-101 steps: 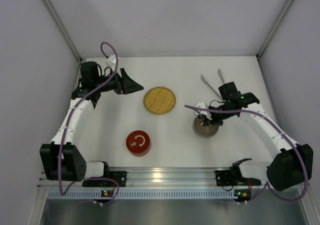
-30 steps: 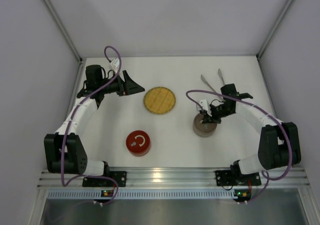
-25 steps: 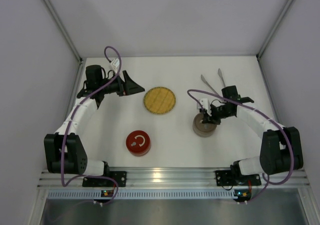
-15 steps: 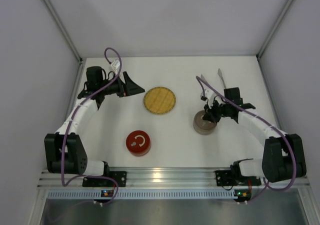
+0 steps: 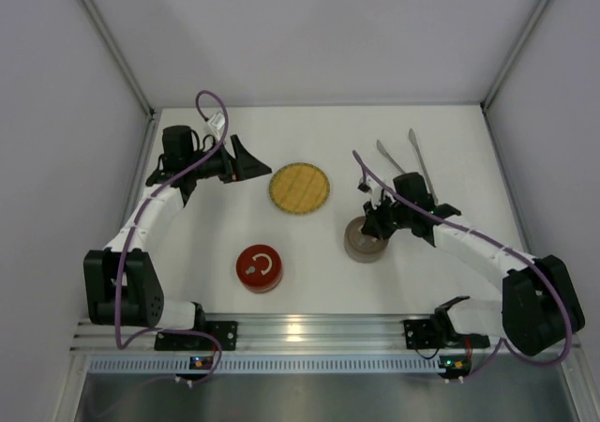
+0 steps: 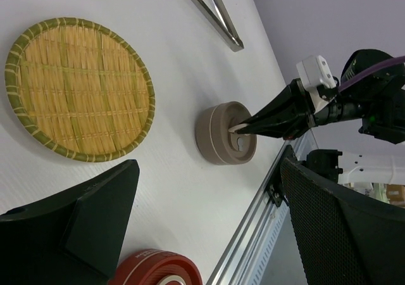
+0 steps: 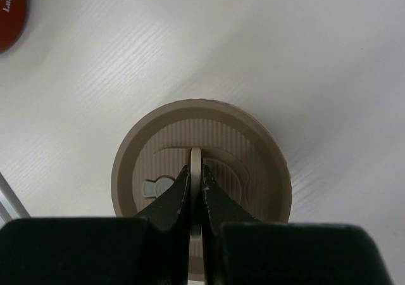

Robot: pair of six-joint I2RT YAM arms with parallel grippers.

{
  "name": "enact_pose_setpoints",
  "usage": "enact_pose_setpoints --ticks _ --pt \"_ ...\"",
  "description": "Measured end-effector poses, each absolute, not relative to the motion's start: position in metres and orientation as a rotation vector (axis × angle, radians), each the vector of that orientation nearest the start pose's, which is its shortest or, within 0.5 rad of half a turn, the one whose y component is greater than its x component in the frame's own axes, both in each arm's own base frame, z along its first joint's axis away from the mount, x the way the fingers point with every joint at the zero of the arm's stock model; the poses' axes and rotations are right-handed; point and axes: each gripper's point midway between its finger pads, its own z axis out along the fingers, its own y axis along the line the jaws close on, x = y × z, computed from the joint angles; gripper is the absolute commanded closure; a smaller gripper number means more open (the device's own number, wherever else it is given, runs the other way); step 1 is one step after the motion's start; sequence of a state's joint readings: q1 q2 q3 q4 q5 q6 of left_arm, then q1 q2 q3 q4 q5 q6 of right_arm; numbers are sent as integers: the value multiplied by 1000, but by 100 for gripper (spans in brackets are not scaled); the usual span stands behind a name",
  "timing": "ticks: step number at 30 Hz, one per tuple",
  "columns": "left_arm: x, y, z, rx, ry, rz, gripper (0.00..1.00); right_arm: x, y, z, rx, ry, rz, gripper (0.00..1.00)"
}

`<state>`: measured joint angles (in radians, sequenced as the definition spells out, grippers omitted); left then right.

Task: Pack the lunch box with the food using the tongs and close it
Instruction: Move the packing box to the center of the board.

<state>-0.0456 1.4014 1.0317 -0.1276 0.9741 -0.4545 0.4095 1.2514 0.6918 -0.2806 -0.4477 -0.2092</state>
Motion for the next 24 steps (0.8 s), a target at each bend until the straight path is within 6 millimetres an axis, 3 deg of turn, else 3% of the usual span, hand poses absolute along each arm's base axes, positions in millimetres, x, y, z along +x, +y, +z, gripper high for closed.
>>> enact_pose_setpoints --ticks 7,18,21,24 --pt "339 -171 233 209 2063 -1306 2 226 213 82 -993 2208 690 100" --pt "337 -171 229 215 2069 -1303 2 201 239 80 -936 2267 767 100" --pt "337 -171 229 215 2069 -1303 2 198 244 81 -937 2261 783 84" --pt "337 -171 228 218 2069 -1303 2 197 246 81 -934 2261 795 77"
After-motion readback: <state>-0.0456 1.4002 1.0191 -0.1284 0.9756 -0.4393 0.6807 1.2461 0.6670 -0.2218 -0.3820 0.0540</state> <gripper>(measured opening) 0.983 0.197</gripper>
